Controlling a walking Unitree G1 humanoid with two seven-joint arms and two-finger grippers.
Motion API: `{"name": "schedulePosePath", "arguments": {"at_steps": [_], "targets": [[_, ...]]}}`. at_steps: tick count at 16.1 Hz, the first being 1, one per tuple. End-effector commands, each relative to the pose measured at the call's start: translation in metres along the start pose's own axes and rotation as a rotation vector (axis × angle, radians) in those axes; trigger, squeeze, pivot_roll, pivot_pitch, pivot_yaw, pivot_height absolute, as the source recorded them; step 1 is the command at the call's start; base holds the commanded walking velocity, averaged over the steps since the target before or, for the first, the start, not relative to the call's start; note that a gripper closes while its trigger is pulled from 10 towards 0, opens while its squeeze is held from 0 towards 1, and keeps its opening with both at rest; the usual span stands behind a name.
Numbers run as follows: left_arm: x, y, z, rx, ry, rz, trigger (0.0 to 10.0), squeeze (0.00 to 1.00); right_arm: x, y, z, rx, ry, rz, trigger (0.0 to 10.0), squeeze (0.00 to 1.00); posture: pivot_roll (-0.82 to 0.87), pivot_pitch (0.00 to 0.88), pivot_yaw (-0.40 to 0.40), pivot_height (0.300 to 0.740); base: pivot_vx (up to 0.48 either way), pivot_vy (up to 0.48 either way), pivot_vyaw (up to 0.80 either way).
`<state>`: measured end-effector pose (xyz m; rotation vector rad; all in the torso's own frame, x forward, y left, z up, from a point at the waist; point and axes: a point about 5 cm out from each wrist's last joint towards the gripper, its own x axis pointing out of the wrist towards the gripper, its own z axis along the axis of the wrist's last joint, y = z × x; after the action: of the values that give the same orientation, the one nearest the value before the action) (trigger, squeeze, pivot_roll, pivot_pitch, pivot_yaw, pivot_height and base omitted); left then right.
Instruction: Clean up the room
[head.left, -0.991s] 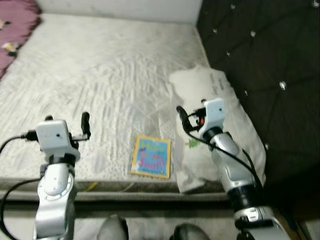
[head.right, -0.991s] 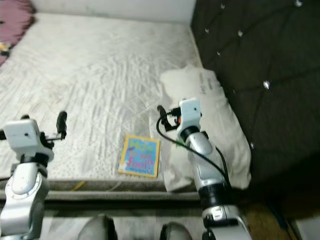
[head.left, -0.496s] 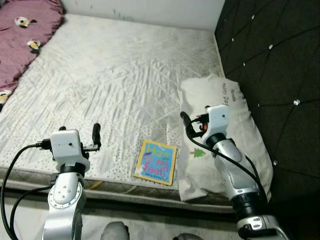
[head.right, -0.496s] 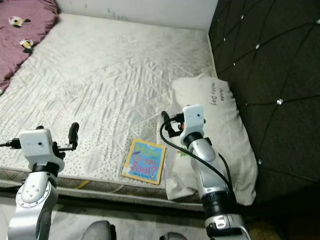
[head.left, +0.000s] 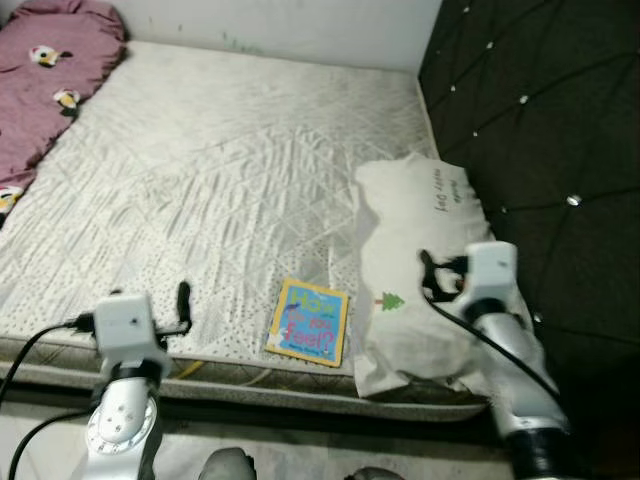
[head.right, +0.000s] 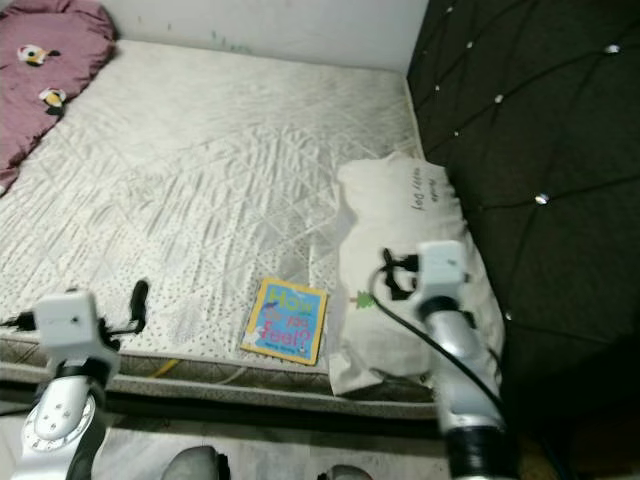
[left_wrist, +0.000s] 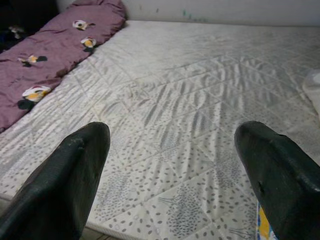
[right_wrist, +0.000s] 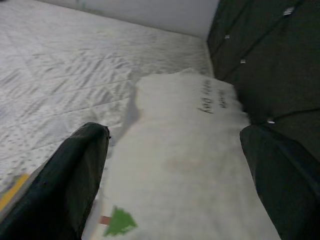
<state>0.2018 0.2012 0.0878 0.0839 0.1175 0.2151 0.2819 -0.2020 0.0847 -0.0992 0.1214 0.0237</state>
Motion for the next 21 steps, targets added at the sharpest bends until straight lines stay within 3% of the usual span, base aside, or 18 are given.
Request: {"name": "schedulePosePath", "arguments": {"at_steps": [1, 7, 21], "targets": [[0.001, 0.0, 0.004, -0.008, -0.019, 0.009, 10.0, 0.0, -0.001, -0.004, 0.002, 0.007, 0.006, -0.01, 10.0, 0.0, 0.01, 0.0, -0.051, 0.74, 0.0, 0.0, 0.0], [0.01, -0.006, 0.014, -0.01, -0.049, -0.023, 10.0, 0.0, 0.012, 0.018, 0.012, 0.027, -0.023, 0.052, 10.0, 0.0, 0.02, 0.0, -0.05, 0.74, 0.0, 0.281, -0.55], [0.013, -0.01, 0.019, -0.051, -0.061, -0.013, 10.0, 0.0, 0.012, 0.02, 0.015, 0.027, -0.013, 0.075, 10.0, 0.0, 0.02, 0.0, -0.056, 0.74, 0.0, 0.48, 0.0]]}}
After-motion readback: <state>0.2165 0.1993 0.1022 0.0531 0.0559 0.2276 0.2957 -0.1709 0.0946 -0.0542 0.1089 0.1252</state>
